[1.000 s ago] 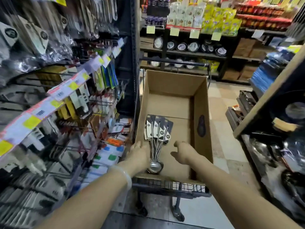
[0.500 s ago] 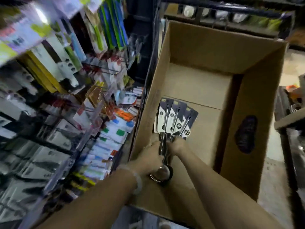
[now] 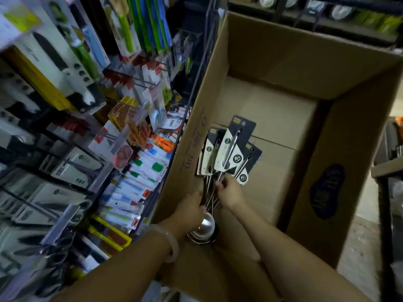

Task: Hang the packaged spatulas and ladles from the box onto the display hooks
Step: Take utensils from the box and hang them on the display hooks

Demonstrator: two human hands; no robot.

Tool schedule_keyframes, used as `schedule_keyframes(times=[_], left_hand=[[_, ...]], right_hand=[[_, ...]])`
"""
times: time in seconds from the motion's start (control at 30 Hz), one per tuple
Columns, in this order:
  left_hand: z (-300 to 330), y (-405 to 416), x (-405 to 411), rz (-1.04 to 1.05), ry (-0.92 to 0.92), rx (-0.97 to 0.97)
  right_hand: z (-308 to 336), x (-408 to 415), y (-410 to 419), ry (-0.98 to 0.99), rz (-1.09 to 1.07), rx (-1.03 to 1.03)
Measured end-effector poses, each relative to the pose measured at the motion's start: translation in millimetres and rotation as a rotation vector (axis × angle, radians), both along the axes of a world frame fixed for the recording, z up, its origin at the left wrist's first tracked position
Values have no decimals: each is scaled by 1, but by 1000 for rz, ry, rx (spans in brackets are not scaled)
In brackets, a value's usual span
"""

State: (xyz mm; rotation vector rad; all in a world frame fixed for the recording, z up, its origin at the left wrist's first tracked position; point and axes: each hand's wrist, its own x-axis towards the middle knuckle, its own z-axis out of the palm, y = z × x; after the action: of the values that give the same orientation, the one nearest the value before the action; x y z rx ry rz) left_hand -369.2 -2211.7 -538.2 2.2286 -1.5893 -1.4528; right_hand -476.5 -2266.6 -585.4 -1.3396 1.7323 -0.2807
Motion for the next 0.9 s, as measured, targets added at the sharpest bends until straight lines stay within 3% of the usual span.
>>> schedule_keyframes(times=[0.23,0.33,0.43,0.5,0.6,0.9], left_hand=[[25,-6,-8,364,207,-289],[32,-3,0,462,266,-365],[32,4,12,488,265,-403],[29,9,15,477,234,-411],[21,14,14,454,189,-427],[5,10,15,495,192,-430]], right_hand=[[88,19,-23,-128,185,-250],[100,25,-28,-320,200,-177],[83,18,-36,-484,17,-50],[46,10,-35,-340,-82,30],[-10,7,-18,-43,28,225],[-54,33,-6,124,29,189]])
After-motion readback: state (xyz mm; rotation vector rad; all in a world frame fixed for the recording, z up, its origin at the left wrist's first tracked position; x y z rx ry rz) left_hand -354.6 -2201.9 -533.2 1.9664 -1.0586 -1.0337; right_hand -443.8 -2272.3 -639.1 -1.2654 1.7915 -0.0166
